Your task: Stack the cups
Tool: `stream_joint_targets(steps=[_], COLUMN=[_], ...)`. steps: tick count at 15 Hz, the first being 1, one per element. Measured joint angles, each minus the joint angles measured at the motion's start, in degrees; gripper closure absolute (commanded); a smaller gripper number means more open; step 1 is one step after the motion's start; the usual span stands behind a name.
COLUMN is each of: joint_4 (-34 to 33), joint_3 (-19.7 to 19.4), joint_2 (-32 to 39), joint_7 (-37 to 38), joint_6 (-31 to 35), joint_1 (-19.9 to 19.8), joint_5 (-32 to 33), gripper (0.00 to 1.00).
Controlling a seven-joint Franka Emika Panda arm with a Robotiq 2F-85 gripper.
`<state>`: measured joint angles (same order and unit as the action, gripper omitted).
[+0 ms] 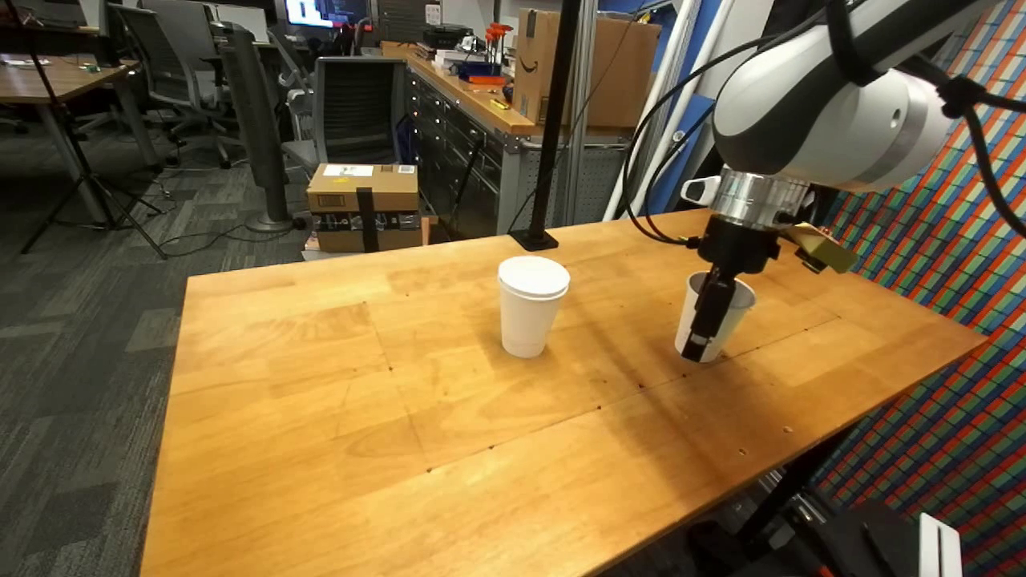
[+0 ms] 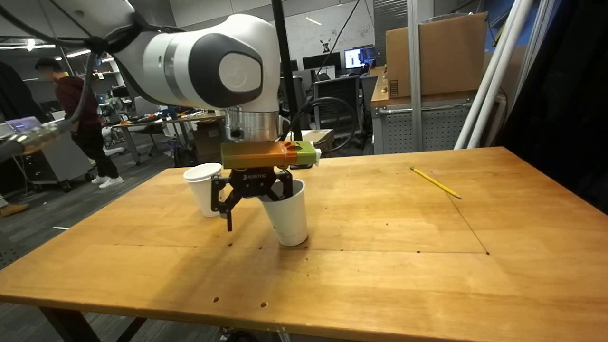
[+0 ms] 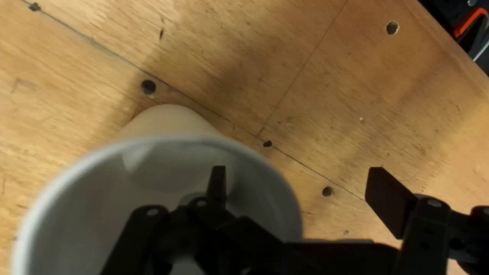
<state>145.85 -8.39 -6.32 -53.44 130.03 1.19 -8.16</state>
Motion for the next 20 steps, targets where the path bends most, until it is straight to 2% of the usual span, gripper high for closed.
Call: stream_joint_targets(steps=[7,8,16,20], joint_4=[0.0,0.0,0.0,-0.2], joint_3=[0.1,0.1,0.6,1.5], joint_2=[0.2,0.2,-0.6,-2.2], joint_7=[0.0,0.0,0.3,3.2], joint_6=[0.0,0.0,-0.1,-0.1], joint_1=[-0.2,-0.2,-0.3,-0.3], joint_5=[-0.3,-0.3,-0.3,1.0], gripper=[0.98,1.00,1.00,1.00])
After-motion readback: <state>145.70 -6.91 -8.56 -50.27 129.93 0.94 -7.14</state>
